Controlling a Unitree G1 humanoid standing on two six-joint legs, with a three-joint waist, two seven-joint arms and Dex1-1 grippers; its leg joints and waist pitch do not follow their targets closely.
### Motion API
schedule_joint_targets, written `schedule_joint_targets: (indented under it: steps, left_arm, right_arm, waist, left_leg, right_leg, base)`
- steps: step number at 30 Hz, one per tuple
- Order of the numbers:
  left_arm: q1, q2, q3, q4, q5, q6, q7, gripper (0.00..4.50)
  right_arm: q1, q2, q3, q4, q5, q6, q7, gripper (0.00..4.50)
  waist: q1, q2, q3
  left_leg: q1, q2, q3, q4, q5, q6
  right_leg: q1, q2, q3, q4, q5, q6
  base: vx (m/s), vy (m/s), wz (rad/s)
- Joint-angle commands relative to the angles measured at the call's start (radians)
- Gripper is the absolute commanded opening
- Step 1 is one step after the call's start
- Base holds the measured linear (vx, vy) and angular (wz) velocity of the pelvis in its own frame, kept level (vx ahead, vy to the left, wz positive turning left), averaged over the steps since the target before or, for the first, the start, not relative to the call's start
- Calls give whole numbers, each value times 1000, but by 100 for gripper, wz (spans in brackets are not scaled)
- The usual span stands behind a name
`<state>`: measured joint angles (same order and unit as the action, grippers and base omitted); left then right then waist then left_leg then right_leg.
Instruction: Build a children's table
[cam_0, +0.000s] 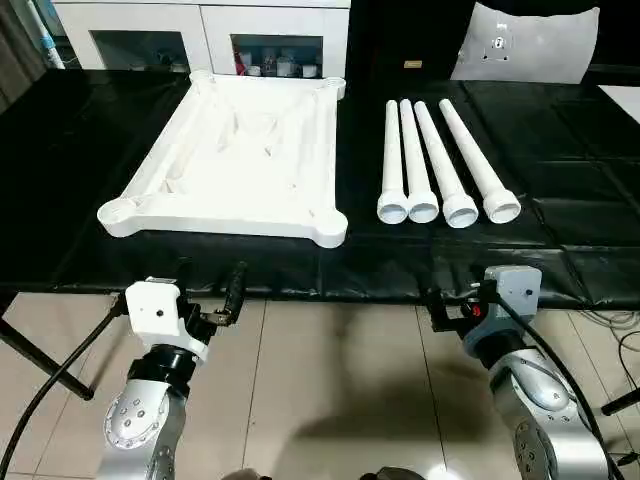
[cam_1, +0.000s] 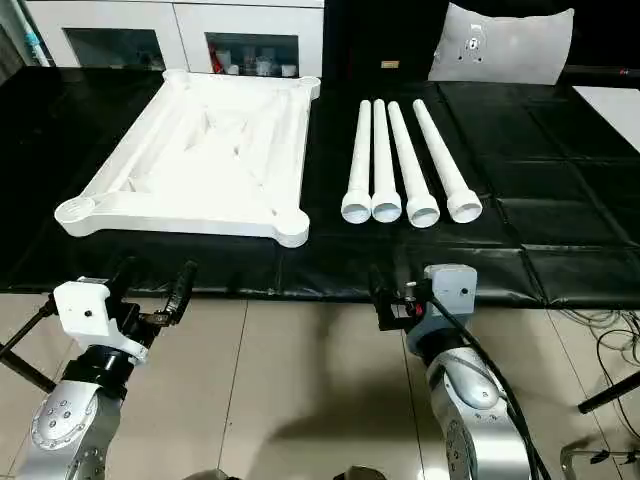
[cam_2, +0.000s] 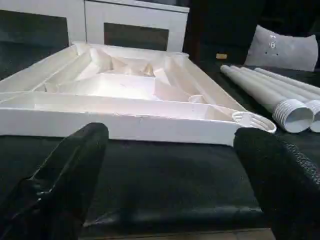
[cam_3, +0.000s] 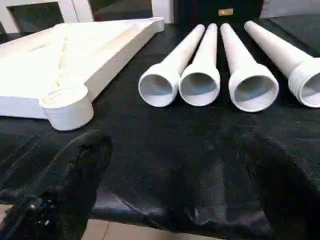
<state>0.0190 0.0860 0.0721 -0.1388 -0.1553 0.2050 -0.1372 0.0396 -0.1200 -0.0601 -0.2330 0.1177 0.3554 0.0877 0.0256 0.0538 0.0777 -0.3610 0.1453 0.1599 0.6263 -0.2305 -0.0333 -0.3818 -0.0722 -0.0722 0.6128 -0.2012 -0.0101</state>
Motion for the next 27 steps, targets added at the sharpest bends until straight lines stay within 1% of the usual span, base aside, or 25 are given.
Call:
schedule_joint_targets:
  steps: [1,2,3,4,5,6,7,8,9,10,11,12,14,15,16,17,18,19,20,21,22,24,25,26,27]
  left_arm:
    - [-102,24,22,-69,23,172,76,446]
    - [-89,25,18,-65,27,165,71,446]
    - [-84,25,19,-66,26,164,71,446]
    - [-78,26,22,-67,24,165,71,446]
    - [-68,30,25,-74,28,163,72,446]
    - [-65,32,26,-77,31,161,72,446]
    - [-64,32,27,-79,32,161,73,446]
    - [-63,30,32,-84,23,156,74,446]
    - [-61,33,32,-90,21,154,70,446]
    - [-61,33,32,-91,21,154,70,446]
    - [-66,39,34,-108,18,186,70,446]
    - [-69,34,44,-128,-10,213,67,446]
    - [-66,28,54,-168,-34,251,64,446]
    - [-44,23,46,-190,-37,254,58,446]
    - [-44,23,46,-190,-37,254,58,446]
    - [-13,19,39,-203,-23,233,62,446]
    - [21,9,31,-226,-24,212,61,446]
    - [28,7,29,-234,-27,208,60,446]
    - [40,3,28,-249,-32,202,59,446]
    - [52,1,24,-264,-29,204,62,446]
    - [56,0,17,-268,-23,207,66,446]
    - [61,-3,4,-277,-19,223,71,446]
    - [61,-3,5,-277,-23,228,70,446]
    - [59,8,1,-275,-26,235,54,446]
    - [60,16,-6,-274,-24,239,43,446]
  right_arm:
    - [-45,4,-21,-71,-52,54,-84,450]
    - [-43,8,-27,-60,-34,46,-77,450]
    - [-41,8,-23,-61,-34,46,-74,450]
    - [-39,8,-18,-63,-35,48,-71,450]
    - [-34,0,3,-63,-51,48,-61,450]
    - [-32,-1,10,-62,-55,49,-57,450]
    - [-30,0,15,-62,-58,48,-55,450]
    - [-28,5,23,-63,-52,47,-51,450]
    - [-30,3,26,-61,-58,45,-50,450]
    - [-30,3,26,-61,-58,45,-50,450]
    - [-34,3,35,-66,-71,58,-59,450]
    - [-37,-1,46,-69,-61,61,-43,450]
    - [-40,-10,64,-80,-61,79,-27,450]
    - [-51,-24,83,-66,-75,79,-11,450]
    - [-51,-24,83,-66,-75,79,-11,450]
    - [-57,-29,93,-44,-91,38,-3,450]
    - [-54,-33,99,-29,-92,-12,18,450]
    - [-54,-35,101,-27,-87,-23,28,450]
    - [-53,-40,106,-24,-78,-38,47,450]
    - [-60,-43,110,-13,-58,-35,73,450]
    - [-60,-45,106,-9,-49,-29,82,450]
    - [-66,-50,98,1,-37,-12,90,450]
    - [-71,-51,99,6,-40,-7,88,450]
    - [-75,-53,96,5,-50,0,76,450]
    - [-76,-54,92,4,-54,10,68,450]
  waist:
    - [-25,21,-70]
    - [-14,19,-76]
    - [-17,5,-68]
    - [-21,24,-65]
    - [-32,13,-61]
    - [-35,13,-63]
    - [-43,20,-68]
    - [-50,18,-67]
    - [-52,16,-71]
    - [-52,24,-73]
    - [-55,24,-71]
    - [-58,10,-70]
    - [-52,7,-70]
    - [-54,-11,-66]
    - [-52,-11,-68]
    - [-46,-16,-72]
    - [-50,-35,-72]
    - [-46,-26,-74]
    - [-45,-28,-77]
    - [-43,-49,-81]
    - [-41,-44,-80]
    - [-37,-43,-77]
    - [-36,-42,-74]
    - [-36,-44,-62]
    - [-36,-50,-62]
  left_leg:
    - [28,75,-41,-78,-61,-16]
    - [-4,69,-42,-83,-89,-11]
    - [-9,65,-30,-82,-109,31]
    - [-9,63,-26,-83,-153,47]
    - [-7,60,-23,-82,-200,56]
    - [-6,58,-23,-82,-216,52]
    - [-4,56,-26,-80,-236,42]
    - [-3,54,-28,-79,-255,38]
    - [-2,55,-29,-78,-253,34]
    - [-4,58,-33,-80,-247,32]
    - [-8,62,-36,-85,-249,28]
    - [-6,63,-35,-86,-270,23]
    - [-9,65,-36,-87,-254,31]
    - [-11,65,-33,-88,-253,36]
    - [-12,66,-35,-89,-250,37]
    - [-13,70,-36,-89,-227,38]
    - [-14,73,-32,-90,-218,41]
    - [-13,74,-33,-90,-211,40]
    - [-10,78,-32,-91,-192,38]
    - [-10,79,-30,-89,-158,44]
    - [-11,79,-31,-91,-148,50]
    - [-5,84,-29,-93,-142,54]
    - [-6,83,-29,-95,-151,50]
    - [-9,81,-28,-101,-190,43]
    - [-4,79,-26,-100,-232,34]
  right_leg:
    - [20,-46,56,-59,41,-195]
    - [59,-61,54,-54,29,-199]
    - [53,-72,60,-67,-29,-208]
    - [54,-79,58,-78,-172,-201]
    - [49,-77,60,-92,-312,-170]
    - [47,-77,59,-96,-377,-152]
    - [42,-76,59,-100,-454,-119]
    - [34,-74,58,-108,-519,-88]
    - [32,-73,57,-110,-524,-79]
    - [32,-74,57,-107,-510,-76]
    - [28,-67,53,-107,-469,-77]
    - [26,-64,53,-107,-455,-82]
    - [28,-70,56,-101,-429,-103]
    - [24,-67,56,-105,-426,-101]
    - [26,-68,56,-99,-418,-103]
    - [28,-73,58,-94,-390,-109]
    - [26,-71,59,-97,-361,-112]
    - [28,-74,59,-92,-338,-117]
    - [27,-71,61,-88,-274,-129]
    - [31,-68,62,-81,-187,-144]
    - [33,-69,62,-76,-155,-154]
    - [32,-68,63,-75,-85,-183]
    - [33,-67,62,-74,-86,-187]
    - [30,-67,63,-80,-126,-183]
    - [30,-68,65,-86,-190,-169]
  base:
    - [0,0,0]
    - [0,0,0]
    - [-72,35,-9]
    - [0,0,0]
    - [0,0,0]
    - [0,0,0]
    - [0,0,0]
    - [0,0,0]
    - [0,0,0]
    - [0,0,0]
    - [0,0,0]
    - [0,0,0]
    - [0,0,0]
    - [0,0,0]
    - [0,0,0]
    - [0,0,0]
    - [0,0,0]
    - [0,0,0]
    - [0,0,0]
    - [0,0,0]
    - [0,0,0]
    - [0,0,0]
    - [0,0,0]
    - [0,0,0]
    - [0,0,0]
